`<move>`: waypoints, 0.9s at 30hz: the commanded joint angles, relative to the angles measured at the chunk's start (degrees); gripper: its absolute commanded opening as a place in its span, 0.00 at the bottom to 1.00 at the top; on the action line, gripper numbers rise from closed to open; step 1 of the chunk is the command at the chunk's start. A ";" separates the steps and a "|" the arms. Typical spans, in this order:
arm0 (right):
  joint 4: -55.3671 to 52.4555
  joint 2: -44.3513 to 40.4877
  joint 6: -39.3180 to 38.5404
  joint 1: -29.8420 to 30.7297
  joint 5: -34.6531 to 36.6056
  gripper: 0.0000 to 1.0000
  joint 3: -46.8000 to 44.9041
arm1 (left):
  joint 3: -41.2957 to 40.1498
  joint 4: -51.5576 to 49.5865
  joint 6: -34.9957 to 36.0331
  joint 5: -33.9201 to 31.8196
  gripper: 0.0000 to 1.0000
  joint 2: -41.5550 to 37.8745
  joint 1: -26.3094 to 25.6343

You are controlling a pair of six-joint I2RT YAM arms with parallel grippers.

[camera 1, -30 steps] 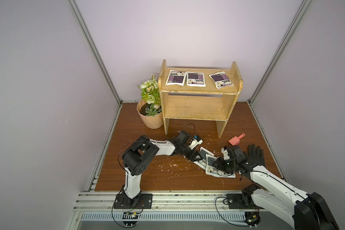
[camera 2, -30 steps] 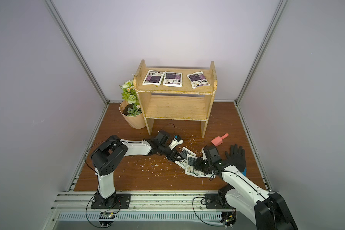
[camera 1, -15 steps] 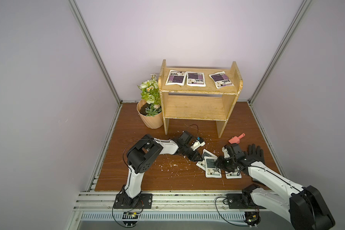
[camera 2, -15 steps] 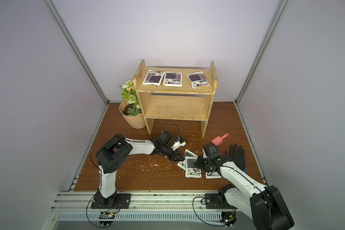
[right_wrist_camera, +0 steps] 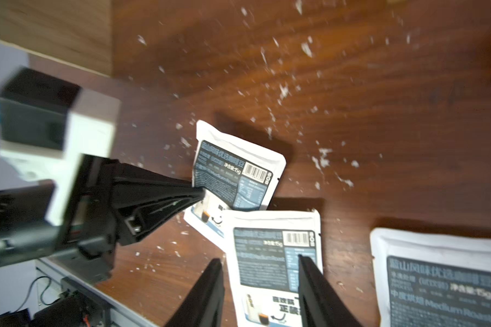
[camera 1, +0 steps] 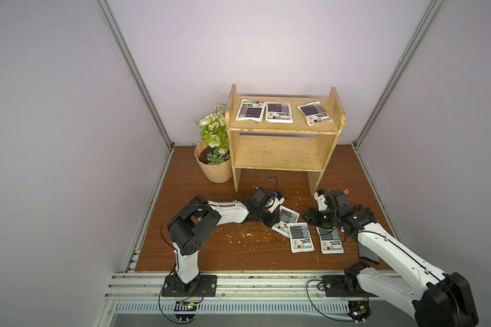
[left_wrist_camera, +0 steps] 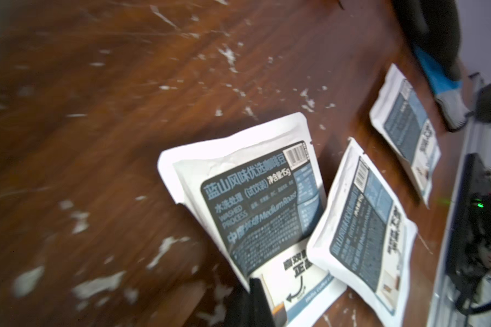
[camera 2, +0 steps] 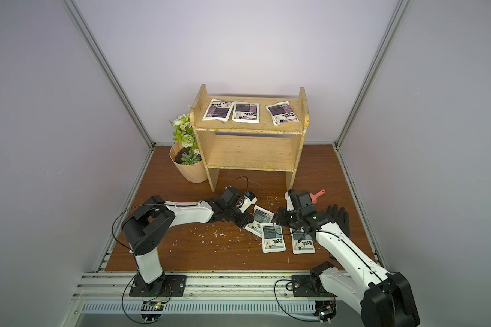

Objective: Place the bagged coffee beans on the shelf by color
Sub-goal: Pick up the bagged coffee beans at the center of the board.

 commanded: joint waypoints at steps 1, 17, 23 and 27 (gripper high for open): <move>0.33 0.13 -3.25 0.10 -1.49 0.48 3.35 | -3.72 -1.43 -3.16 -12.15 0.00 -4.96 2.83; 33.01 1.53 7.13 0.84 -15.92 0.59 -5.83 | -8.89 3.51 -8.88 2.25 0.00 -25.69 6.82; 41.91 1.66 10.51 1.31 -19.67 0.59 -6.86 | -10.62 7.76 -13.87 9.42 0.00 -30.43 10.58; 46.89 2.33 11.73 3.52 -20.48 0.58 -6.45 | -10.52 9.83 -15.59 11.85 0.00 -31.71 10.67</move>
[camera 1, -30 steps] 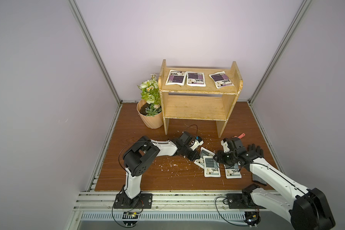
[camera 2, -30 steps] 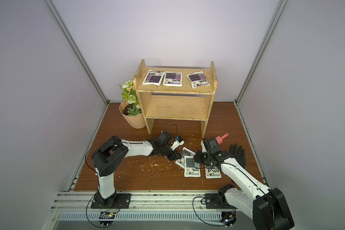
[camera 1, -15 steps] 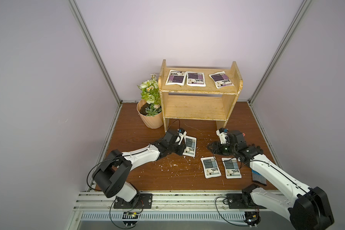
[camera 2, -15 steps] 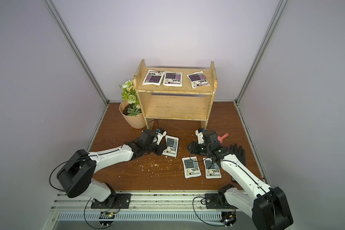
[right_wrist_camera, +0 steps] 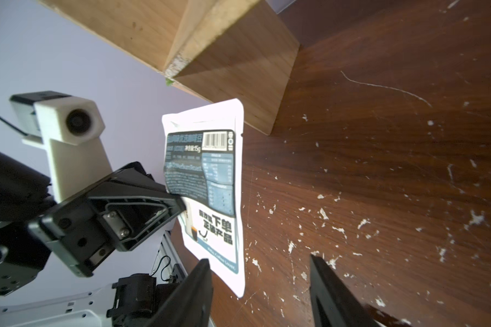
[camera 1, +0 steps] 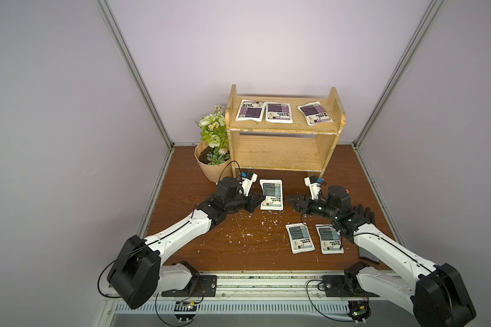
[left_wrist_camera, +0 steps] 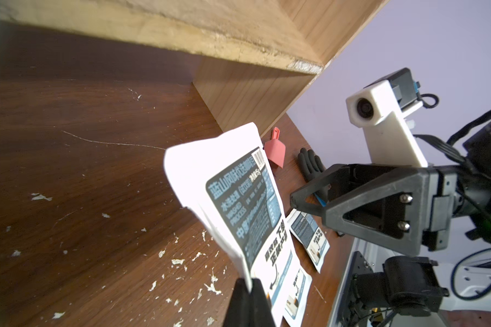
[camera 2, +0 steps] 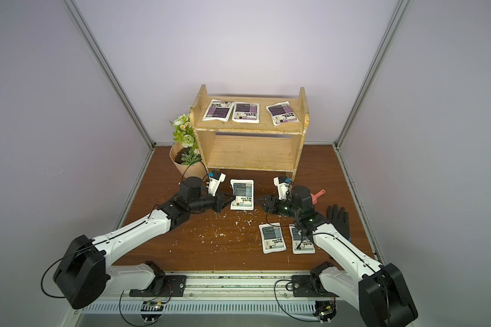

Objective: Place the bagged coffee beans on the shelf by color
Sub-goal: Pick up the bagged coffee beans at the center of the board.

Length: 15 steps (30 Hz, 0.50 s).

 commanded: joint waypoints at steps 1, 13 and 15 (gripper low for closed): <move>8.50 0.28 2.16 2.14 -2.96 0.57 0.73 | -0.16 3.86 -3.06 4.72 0.00 -1.31 0.42; 9.78 6.70 0.49 7.72 -2.60 0.28 7.13 | -0.73 5.20 -4.17 2.29 0.00 -4.52 1.71; 9.69 5.55 0.72 7.88 -1.38 0.22 6.63 | -0.74 4.61 -3.96 1.36 0.00 -5.10 2.31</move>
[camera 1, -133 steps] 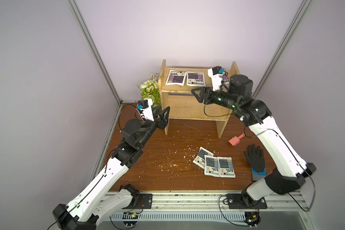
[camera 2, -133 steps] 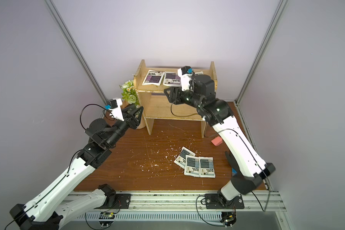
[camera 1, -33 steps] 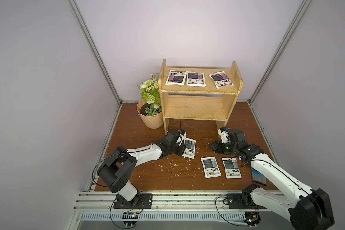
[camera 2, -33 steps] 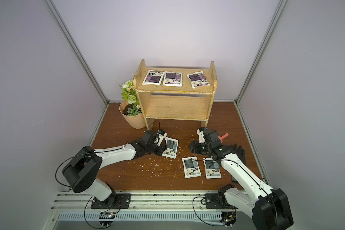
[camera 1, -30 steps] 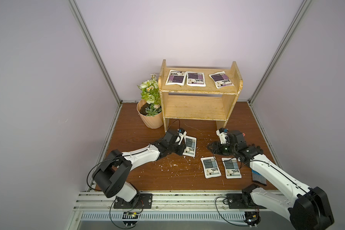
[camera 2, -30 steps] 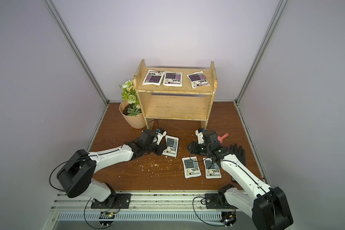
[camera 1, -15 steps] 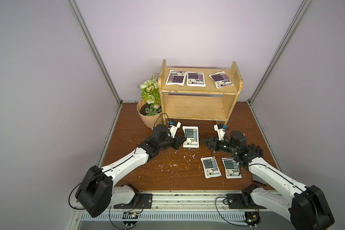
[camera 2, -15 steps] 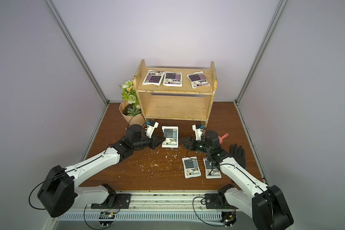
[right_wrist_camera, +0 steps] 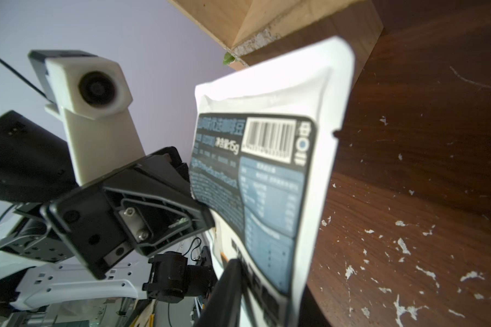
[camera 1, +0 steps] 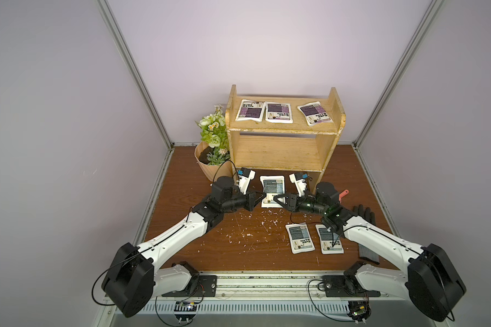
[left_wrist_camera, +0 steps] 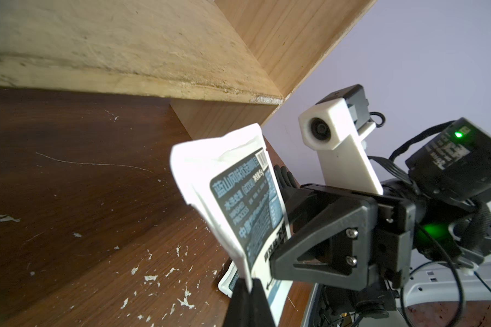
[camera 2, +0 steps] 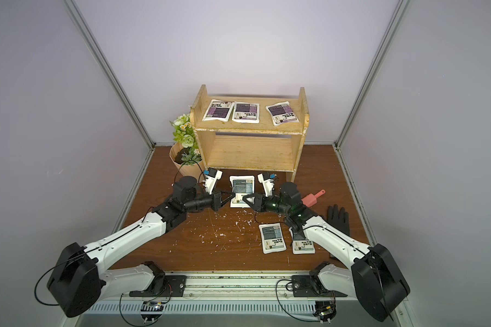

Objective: Place the bagged coffee beans on the shelf by color
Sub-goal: Pick up the bagged coffee beans at the center of the board, then place the bagged coffee beans on the shelf.

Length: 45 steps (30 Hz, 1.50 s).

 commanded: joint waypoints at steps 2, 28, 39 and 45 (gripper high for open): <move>1.95 -2.86 -0.31 0.58 1.79 0.16 1.35 | -0.32 1.33 -0.18 -1.38 0.00 -2.00 1.58; -15.41 21.95 -1.85 3.12 9.38 0.00 38.69 | -0.80 -10.99 3.26 -53.45 0.40 -12.41 1.89; -16.26 31.20 1.38 3.92 16.50 0.00 47.33 | 1.25 -10.38 9.15 -53.45 0.40 -11.92 1.93; -17.39 35.92 0.96 3.97 16.99 0.01 53.45 | 0.86 -10.18 9.68 -52.61 0.40 -12.54 1.93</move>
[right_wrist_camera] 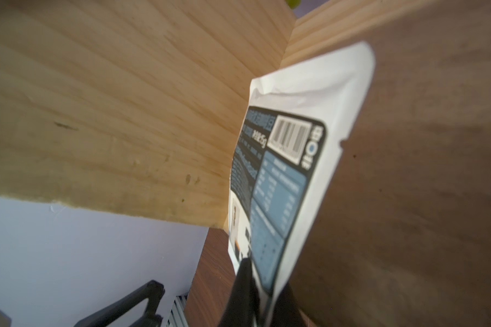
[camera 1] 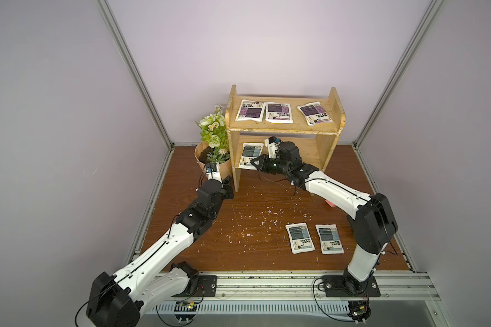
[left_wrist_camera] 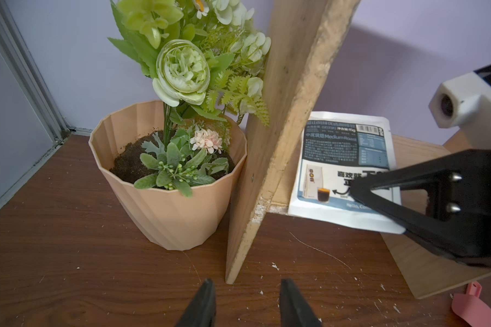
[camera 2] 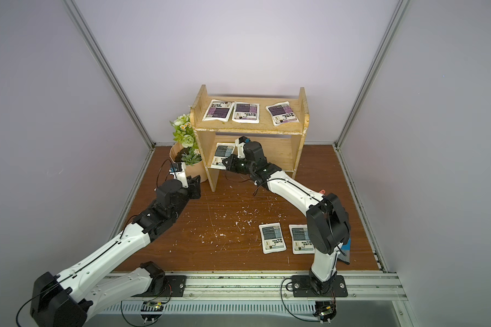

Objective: Place the bagged coffee beans on the shelf by color
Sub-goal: Place the bagged coffee beans on the shelf.

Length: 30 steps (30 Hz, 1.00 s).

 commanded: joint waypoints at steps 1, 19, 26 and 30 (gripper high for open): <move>-0.07 1.38 -0.50 0.18 1.78 0.01 5.53 | 1.37 -0.21 1.40 -0.05 0.40 -0.74 0.55; -15.63 10.97 -8.59 2.33 5.35 0.55 23.78 | -0.33 0.75 0.57 1.46 0.40 -2.23 0.66; -22.04 8.83 -10.78 3.26 11.27 0.76 23.36 | -0.29 1.17 0.13 1.77 0.40 -1.97 0.60; -25.07 5.86 -12.07 3.74 15.98 0.80 21.55 | -0.40 1.34 0.13 1.99 0.40 -1.88 0.64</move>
